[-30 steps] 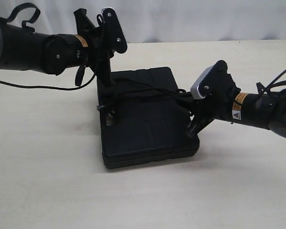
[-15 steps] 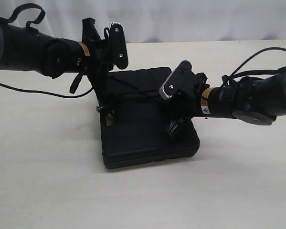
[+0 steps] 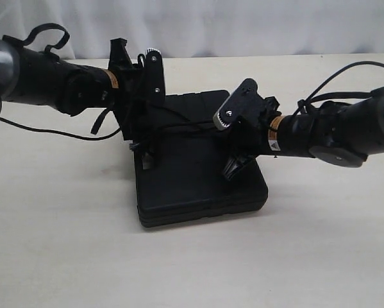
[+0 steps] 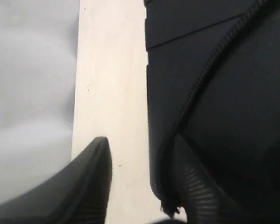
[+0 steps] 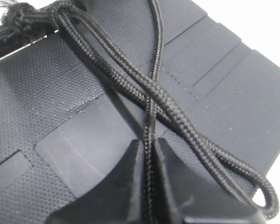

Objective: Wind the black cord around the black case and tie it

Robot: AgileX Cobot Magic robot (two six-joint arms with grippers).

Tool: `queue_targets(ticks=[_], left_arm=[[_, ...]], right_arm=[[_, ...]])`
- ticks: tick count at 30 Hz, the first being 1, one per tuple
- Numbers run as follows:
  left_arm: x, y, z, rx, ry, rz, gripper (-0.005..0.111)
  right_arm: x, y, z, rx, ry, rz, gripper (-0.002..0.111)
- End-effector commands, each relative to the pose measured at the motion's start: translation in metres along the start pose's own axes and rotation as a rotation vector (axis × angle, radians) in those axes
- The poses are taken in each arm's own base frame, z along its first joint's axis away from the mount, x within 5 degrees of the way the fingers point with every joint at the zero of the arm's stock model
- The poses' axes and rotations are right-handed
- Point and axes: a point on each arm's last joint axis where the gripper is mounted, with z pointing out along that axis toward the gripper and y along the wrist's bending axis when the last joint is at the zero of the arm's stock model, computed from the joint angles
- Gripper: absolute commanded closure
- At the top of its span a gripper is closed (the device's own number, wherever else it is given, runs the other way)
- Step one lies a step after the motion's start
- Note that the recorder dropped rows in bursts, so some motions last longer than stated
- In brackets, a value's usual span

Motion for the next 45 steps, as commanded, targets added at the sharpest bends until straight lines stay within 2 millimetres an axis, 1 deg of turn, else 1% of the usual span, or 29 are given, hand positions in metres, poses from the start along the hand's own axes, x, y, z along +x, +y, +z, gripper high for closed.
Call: queue_targets(ticks=[1, 3, 7, 8, 11, 12, 14, 17, 19, 21, 26, 30, 31, 35, 37, 40, 41, 45], left_arm=[[0.0, 0.0, 0.006, -0.057, -0.037, 0.006, 0.064], [0.0, -0.002, 0.011, -0.067, -0.053, 0.045, 0.064], [0.001, -0.006, 0.02, -0.106, -0.085, 0.046, 0.064], [0.002, -0.01, 0.022, -0.084, -0.083, 0.082, 0.064], [0.004, -0.016, 0.021, -0.004, -0.049, 0.215, 0.064], [0.005, -0.015, 0.018, 0.015, -0.031, 0.264, 0.064], [0.005, -0.012, 0.014, 0.014, -0.025, 0.303, 0.064], [0.003, -0.005, 0.005, 0.015, -0.012, 0.286, 0.064], [0.004, -0.006, 0.004, 0.042, 0.007, 0.286, 0.064], [0.014, -0.005, 0.003, 0.067, 0.041, 0.278, 0.064], [0.03, 0.0, 0.003, 0.078, 0.082, 0.216, 0.064], [0.034, 0.0, 0.002, 0.093, 0.102, 0.191, 0.064], [0.039, -0.001, 0.001, 0.119, 0.125, 0.185, 0.064], [0.048, 0.002, 0.0, 0.119, 0.145, 0.159, 0.064], [0.048, 0.002, 0.0, 0.116, 0.144, 0.122, 0.064], [0.045, 0.004, 0.002, 0.077, 0.12, 0.097, 0.064], [0.046, 0.002, 0.007, 0.061, 0.109, 0.071, 0.064], [0.05, -0.008, 0.016, 0.093, 0.118, 0.092, 0.064]], right_arm=[[-0.002, 0.001, 0.001, -0.008, -0.012, 0.0, 0.104], [-0.002, 0.003, 0.001, -0.021, -0.018, -0.028, 0.104], [-0.003, 0.004, 0.001, -0.035, -0.028, -0.056, 0.104], [-0.003, 0.005, 0.001, -0.043, -0.033, -0.07, 0.104], [-0.003, 0.005, 0.001, -0.044, -0.035, -0.072, 0.104], [-0.003, 0.005, 0.001, -0.044, -0.035, -0.072, 0.104], [-0.003, 0.005, 0.001, -0.045, -0.035, -0.074, 0.104], [-0.003, 0.005, 0.001, -0.045, -0.035, -0.074, 0.104], [-0.003, 0.005, 0.001, -0.045, -0.035, -0.074, 0.104], [-0.003, 0.005, 0.001, -0.045, -0.035, -0.074, 0.104], [-0.003, 0.005, 0.001, -0.045, -0.035, -0.074, 0.104], [-0.003, 0.005, 0.001, -0.045, -0.035, -0.074, 0.104], [-0.003, 0.005, 0.001, -0.045, -0.035, -0.074, 0.104], [-0.003, 0.005, 0.001, -0.045, -0.035, -0.074, 0.104], [-0.003, 0.005, 0.001, -0.044, -0.031, -0.074, 0.104], [-0.003, 0.005, 0.001, -0.044, -0.031, -0.074, 0.104], [-0.003, 0.005, 0.001, -0.044, -0.031, -0.074, 0.104], [-0.003, 0.005, 0.001, -0.044, -0.031, -0.074, 0.104]])
